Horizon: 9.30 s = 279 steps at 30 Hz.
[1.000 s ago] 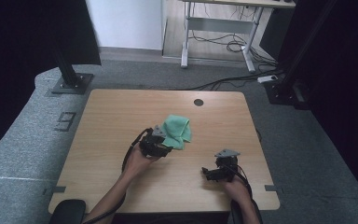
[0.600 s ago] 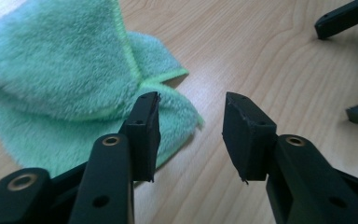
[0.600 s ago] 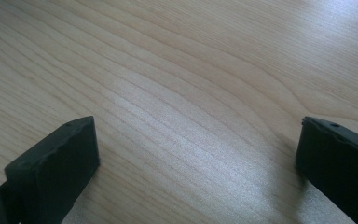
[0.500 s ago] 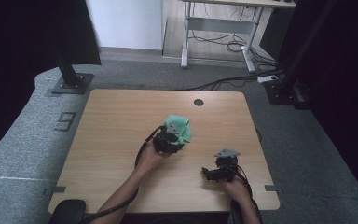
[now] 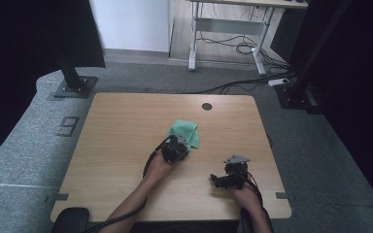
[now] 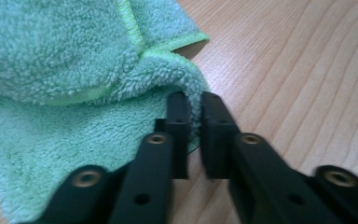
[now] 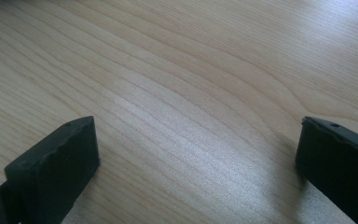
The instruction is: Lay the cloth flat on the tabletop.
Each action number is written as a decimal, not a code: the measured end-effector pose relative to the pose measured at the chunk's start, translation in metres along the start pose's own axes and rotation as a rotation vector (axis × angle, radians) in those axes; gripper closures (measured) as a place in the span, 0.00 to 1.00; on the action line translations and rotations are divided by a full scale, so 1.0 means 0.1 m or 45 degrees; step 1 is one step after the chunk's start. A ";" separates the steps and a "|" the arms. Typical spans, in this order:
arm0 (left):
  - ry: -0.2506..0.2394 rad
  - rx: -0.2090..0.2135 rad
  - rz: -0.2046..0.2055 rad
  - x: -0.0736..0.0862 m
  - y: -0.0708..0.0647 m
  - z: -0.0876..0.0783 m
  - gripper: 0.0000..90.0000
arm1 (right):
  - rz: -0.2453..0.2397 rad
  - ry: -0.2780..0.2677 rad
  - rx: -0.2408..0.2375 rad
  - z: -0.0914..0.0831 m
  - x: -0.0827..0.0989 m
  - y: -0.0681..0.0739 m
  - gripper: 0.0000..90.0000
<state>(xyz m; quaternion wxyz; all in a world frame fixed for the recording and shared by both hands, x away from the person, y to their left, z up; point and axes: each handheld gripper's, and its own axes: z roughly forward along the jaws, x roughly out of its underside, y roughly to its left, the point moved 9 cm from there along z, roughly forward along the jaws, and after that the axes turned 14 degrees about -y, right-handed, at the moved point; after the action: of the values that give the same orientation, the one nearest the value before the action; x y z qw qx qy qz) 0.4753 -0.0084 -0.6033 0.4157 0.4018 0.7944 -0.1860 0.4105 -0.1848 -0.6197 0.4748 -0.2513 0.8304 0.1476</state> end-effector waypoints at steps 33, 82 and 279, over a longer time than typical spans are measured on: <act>-0.101 -0.239 -0.245 -0.03 1.05 -0.76 0.95 | -0.001 -0.001 0.000 0.00 0.00 0.00 0.00; 0.009 -0.349 -0.314 0.72 0.81 -0.85 0.25 | 0.000 0.000 0.000 0.00 0.00 0.00 0.00; -0.068 -0.252 -0.246 0.92 0.65 -1.07 0.16 | -0.043 0.112 0.008 1.22 -1.05 -0.25 0.70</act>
<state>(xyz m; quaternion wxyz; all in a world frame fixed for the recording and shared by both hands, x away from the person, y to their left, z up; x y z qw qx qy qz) 0.4413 0.1430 -0.6128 0.4545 0.2756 0.8324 -0.1566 0.5558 -0.1171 -0.5907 0.4410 -0.2701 0.8466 0.1256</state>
